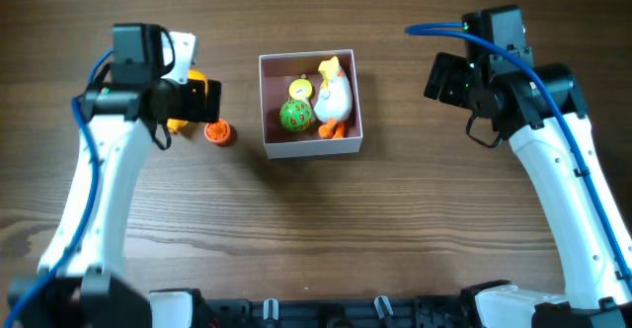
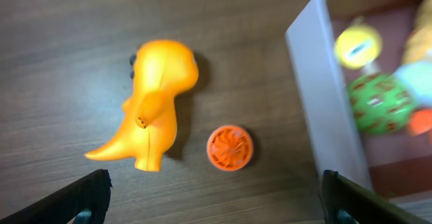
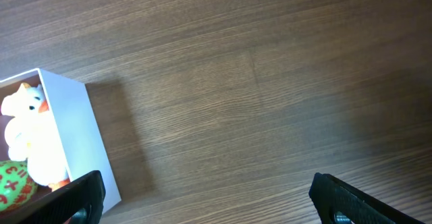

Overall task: Pack container
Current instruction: 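Move left gripper over the orange dinosaur and grasp it, then lift the orange dinosaur with left gripper and carry it over the box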

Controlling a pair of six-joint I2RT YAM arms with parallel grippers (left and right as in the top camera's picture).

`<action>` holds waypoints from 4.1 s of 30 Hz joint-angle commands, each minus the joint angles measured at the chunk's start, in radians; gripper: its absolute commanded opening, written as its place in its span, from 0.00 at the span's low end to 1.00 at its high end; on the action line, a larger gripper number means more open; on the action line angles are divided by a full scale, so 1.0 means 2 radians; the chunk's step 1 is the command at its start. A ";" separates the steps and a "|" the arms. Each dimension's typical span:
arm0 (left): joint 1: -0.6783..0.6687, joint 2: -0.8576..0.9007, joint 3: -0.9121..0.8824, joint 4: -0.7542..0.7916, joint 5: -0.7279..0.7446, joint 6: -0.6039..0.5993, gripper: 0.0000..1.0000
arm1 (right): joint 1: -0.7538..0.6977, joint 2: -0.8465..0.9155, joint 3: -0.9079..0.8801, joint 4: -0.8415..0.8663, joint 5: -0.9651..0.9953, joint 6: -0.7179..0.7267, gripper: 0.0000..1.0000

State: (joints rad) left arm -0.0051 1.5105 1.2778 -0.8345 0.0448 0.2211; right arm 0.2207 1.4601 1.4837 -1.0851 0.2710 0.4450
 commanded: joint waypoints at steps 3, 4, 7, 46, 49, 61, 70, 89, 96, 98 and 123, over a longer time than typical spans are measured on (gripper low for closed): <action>-0.002 0.087 0.007 0.012 -0.037 0.071 1.00 | -0.001 -0.008 0.006 0.000 0.010 0.000 1.00; -0.002 0.097 0.007 0.016 -0.039 0.073 0.99 | -0.001 -0.008 0.006 0.000 0.010 0.000 1.00; 0.004 0.125 0.007 0.042 -0.058 0.073 0.99 | -0.001 -0.008 0.006 0.000 0.010 0.000 1.00; 0.001 0.144 0.064 0.116 -0.047 0.054 0.04 | -0.001 -0.006 0.006 0.000 0.010 0.000 1.00; -0.039 0.101 0.095 0.116 -0.047 0.054 0.04 | -0.001 -0.006 0.006 0.000 0.010 0.000 1.00; -0.206 -0.007 0.105 0.037 -0.047 0.012 0.04 | -0.001 -0.006 0.006 0.000 0.010 0.000 1.00; -0.212 0.079 0.104 0.055 0.029 -0.001 0.04 | -0.001 -0.006 0.006 0.000 0.010 0.000 1.00; -0.212 0.159 0.104 0.085 0.030 0.003 0.04 | -0.001 -0.006 0.006 0.000 0.010 0.000 1.00; -0.212 0.159 0.104 0.065 0.030 0.003 0.04 | -0.001 -0.006 0.006 0.000 0.010 0.000 1.00; -0.212 0.159 0.104 0.063 0.029 0.003 0.08 | -0.001 -0.006 0.006 0.000 0.010 0.000 1.00; -0.219 0.120 0.104 0.116 0.052 -0.027 0.29 | -0.001 -0.006 0.006 0.000 0.010 0.000 1.00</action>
State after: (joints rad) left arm -0.4271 1.7439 1.4784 -0.6308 0.1120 0.1768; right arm 0.2207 1.4601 1.4837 -1.0851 0.2710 0.4450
